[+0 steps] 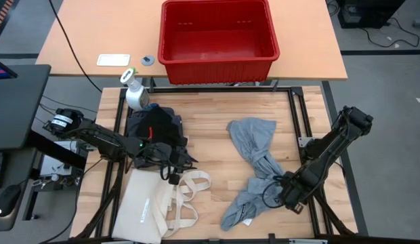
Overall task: Fold Laundry from Bin
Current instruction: Fold the gray shirt
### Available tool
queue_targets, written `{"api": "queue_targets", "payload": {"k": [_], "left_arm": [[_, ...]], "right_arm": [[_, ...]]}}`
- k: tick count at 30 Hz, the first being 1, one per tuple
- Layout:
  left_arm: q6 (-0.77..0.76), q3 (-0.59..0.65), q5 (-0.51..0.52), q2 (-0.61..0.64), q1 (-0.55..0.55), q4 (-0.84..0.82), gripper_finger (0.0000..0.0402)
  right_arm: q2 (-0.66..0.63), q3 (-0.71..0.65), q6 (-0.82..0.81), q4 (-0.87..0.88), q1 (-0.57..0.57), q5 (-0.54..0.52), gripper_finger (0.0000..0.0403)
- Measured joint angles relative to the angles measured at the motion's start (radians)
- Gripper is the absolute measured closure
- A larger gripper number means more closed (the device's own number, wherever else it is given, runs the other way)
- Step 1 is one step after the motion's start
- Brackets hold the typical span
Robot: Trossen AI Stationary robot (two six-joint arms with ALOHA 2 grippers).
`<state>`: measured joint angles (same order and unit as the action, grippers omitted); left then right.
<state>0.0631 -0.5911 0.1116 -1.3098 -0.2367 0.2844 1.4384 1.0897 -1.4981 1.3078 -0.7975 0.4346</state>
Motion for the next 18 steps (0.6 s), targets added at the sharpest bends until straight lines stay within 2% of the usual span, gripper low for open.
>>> {"api": "queue_targets", "payload": {"k": [2, 4, 6, 11, 12, 14, 18], "left_arm": [[0.0, 0.0, 0.0, 0.0, 0.0, 0.001, 0.028], [-0.001, 0.0, 0.0, 0.0, 0.0, 0.0, 0.028], [-0.009, 0.0, 0.0, 0.0, 0.0, 0.0, 0.028], [-0.01, 0.0, 0.0, 0.0, 0.0, 0.0, 0.028], [-0.01, 0.0, 0.0, 0.0, 0.0, 0.0, 0.028], [-0.01, 0.0, 0.0, 0.0, 0.0, -0.001, 0.028], [-0.019, 0.0, 0.0, 0.0, 0.0, -0.011, 0.028]], "right_arm": [[0.012, 0.0, -0.051, -0.017, -0.001, 0.129, 0.0283], [0.016, 0.006, -0.08, -0.042, -0.001, 0.141, 0.0278], [0.016, 0.013, -0.066, -0.1, 0.0, 0.028, 0.0277], [0.026, 0.018, 0.09, -0.266, 0.008, -0.447, 0.0275], [0.035, 0.018, 0.128, -0.288, 0.012, -0.503, 0.0273], [0.065, 0.018, 0.197, -0.304, 0.022, -0.548, 0.0268], [0.156, 0.018, 0.297, -0.32, 0.046, -0.571, 0.0249]]}}
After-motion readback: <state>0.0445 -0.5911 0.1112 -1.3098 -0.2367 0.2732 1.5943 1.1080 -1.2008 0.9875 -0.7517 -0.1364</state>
